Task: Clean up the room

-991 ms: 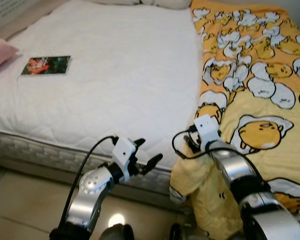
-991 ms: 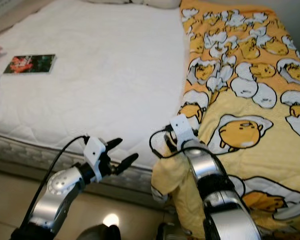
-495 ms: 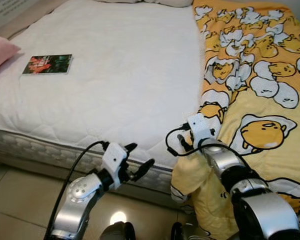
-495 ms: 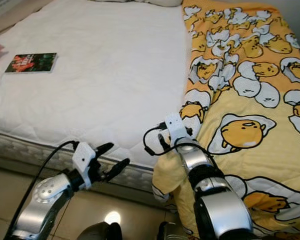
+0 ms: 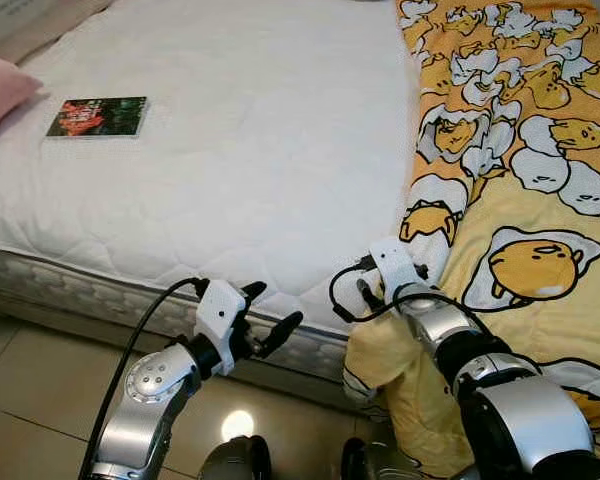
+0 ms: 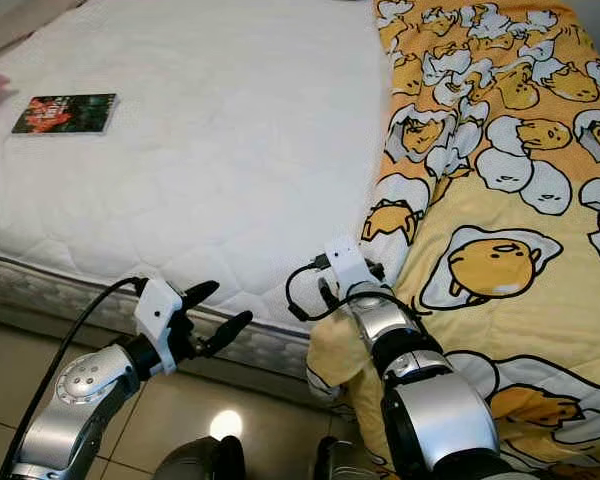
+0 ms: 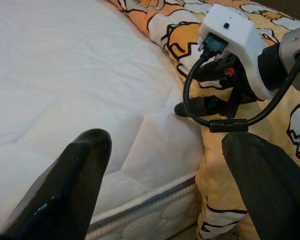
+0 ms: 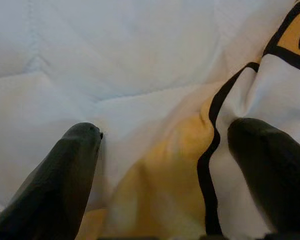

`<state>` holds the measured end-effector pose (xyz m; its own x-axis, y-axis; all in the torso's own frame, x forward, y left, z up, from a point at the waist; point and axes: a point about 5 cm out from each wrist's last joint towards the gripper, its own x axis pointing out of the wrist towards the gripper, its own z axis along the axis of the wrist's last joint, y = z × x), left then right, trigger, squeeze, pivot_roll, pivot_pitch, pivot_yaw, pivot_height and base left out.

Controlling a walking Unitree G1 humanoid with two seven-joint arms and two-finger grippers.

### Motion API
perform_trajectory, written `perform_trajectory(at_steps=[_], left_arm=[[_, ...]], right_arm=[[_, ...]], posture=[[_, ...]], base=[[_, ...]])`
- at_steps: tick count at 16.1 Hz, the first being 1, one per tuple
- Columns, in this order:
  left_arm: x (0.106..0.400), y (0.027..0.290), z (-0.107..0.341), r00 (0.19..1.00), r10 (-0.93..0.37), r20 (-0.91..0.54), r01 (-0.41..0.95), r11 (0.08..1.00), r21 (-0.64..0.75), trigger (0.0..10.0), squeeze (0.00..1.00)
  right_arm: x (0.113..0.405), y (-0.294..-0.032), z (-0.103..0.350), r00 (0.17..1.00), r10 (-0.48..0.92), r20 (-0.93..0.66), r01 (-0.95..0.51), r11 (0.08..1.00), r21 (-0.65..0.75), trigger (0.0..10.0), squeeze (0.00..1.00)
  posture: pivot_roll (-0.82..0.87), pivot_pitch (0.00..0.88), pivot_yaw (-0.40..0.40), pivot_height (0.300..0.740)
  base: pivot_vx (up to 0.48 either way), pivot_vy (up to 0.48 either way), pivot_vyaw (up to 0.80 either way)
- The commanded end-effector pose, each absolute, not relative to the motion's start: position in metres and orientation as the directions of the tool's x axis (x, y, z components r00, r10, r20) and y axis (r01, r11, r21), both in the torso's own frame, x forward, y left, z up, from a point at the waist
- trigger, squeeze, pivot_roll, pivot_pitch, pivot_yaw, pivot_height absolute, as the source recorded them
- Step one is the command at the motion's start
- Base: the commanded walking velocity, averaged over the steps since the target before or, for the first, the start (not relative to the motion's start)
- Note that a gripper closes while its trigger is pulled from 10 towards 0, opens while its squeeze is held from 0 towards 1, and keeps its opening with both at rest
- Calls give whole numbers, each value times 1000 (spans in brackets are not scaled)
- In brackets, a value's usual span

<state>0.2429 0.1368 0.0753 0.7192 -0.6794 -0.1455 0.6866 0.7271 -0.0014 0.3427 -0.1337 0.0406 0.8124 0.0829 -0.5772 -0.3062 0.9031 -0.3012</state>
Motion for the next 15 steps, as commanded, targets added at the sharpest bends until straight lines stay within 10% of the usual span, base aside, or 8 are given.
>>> perform_trajectory(at_steps=[1,3,4,15], left_arm=[[243,136,78,722,-677,-141,684,730,-3,10000,0],[245,134,78,721,-678,-142,685,729,-7,10000,0],[247,132,78,717,-682,-144,689,725,-7,10000,0],[254,121,78,696,-705,-137,711,703,-11,10000,0]], right_arm=[[339,-140,35,799,49,-599,-298,898,-323,10000,0],[334,-145,29,787,28,-617,-280,907,-316,10000,0],[332,-146,26,777,24,-629,-265,919,-293,0,0],[334,-136,28,757,96,-646,-208,973,-99,0,0]], posture=[[86,171,-5,740],[75,169,-3,740],[69,165,0,740],[60,134,-1,740]], base=[[0,0,0],[0,0,0],[0,0,0],[0,0,0]])
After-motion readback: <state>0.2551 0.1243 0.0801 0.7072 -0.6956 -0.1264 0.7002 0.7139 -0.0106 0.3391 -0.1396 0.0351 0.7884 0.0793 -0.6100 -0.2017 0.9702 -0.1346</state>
